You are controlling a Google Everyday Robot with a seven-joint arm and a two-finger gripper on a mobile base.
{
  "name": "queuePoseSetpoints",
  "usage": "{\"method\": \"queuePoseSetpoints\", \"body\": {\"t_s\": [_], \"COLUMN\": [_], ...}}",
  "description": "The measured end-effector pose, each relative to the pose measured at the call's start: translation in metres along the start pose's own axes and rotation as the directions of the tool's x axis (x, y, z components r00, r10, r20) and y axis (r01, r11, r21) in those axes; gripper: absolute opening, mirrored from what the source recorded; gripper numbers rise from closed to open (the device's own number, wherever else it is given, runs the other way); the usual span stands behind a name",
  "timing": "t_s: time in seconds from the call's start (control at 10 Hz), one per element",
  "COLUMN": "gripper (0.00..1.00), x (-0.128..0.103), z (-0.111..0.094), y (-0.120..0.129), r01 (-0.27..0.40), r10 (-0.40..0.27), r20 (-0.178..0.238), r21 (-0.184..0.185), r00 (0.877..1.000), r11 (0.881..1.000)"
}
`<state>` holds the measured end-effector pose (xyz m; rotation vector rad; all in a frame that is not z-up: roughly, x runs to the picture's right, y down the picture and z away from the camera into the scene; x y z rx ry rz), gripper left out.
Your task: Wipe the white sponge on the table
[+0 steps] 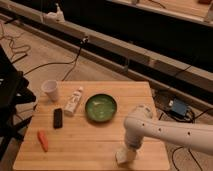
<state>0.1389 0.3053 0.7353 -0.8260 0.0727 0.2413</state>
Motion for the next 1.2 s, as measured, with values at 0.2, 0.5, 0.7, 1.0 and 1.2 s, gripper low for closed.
{"method": "queuePoseSetpoints", "body": {"t_s": [0.2,0.5,0.7,1.0,1.2], "gripper": [0.0,0.0,0.0,0.0,0.01], "x": [-0.011,-0.045,-0.068,-0.078,-0.071], "z": [0.004,0.015,0.024,0.031,0.027], "y": [-0.025,-0.041,-0.031,0.012,0.025], "r01": [0.021,0.088,0.149,0.216,0.201], "r10": [-0.021,-0.088,-0.147,-0.213,-0.198], "r20": [0.007,0.044,0.061,0.047,0.037], "r21": [0.007,-0.002,-0.025,-0.088,-0.1], "r00": [1.0,0.995,0.987,0.976,0.98], "r11": [1.0,0.996,0.988,0.972,0.975]}}
